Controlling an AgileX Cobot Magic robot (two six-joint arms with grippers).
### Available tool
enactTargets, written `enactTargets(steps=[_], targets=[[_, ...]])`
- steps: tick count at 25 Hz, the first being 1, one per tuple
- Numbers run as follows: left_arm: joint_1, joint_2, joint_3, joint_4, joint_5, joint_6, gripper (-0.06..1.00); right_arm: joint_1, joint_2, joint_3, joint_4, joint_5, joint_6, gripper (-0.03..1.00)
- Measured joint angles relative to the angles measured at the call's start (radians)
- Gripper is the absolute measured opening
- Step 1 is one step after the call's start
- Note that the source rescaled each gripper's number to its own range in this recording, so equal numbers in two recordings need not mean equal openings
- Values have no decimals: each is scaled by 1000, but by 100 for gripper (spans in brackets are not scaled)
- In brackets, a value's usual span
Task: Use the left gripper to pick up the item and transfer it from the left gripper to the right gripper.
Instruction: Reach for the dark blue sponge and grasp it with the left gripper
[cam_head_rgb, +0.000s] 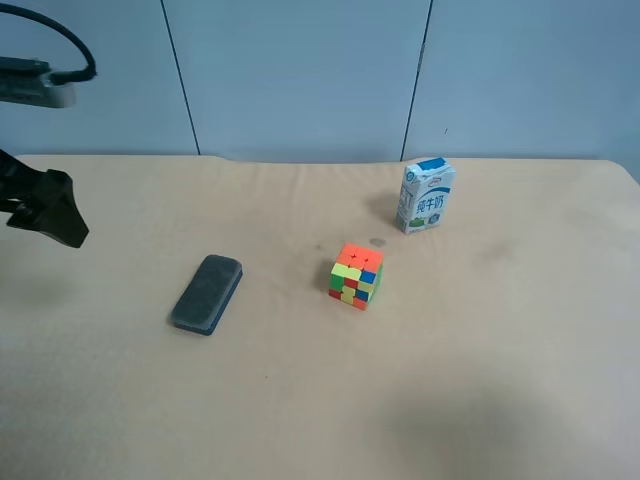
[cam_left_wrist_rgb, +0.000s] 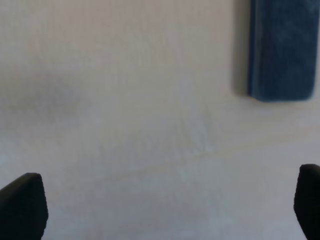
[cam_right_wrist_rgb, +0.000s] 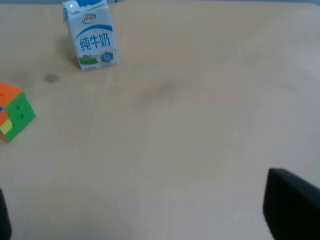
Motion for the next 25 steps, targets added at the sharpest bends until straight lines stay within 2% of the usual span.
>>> enactTargets(steps=[5,10,16,20,25], targets=[[-154,115,-36,150,-9,-233,100,0,0,0,0,0,0,99],[-263,216,-45,193,-28,-391,100,0,0,0,0,0,0,99],[-284,323,-46,197,-104,-474,100,0,0,0,0,0,0,99],[-284,376,-46,181,-166,-480,100,0,0,0,0,0,1,99],[-284,429,-46,116,-205,-462,100,0,0,0,0,0,1,99]])
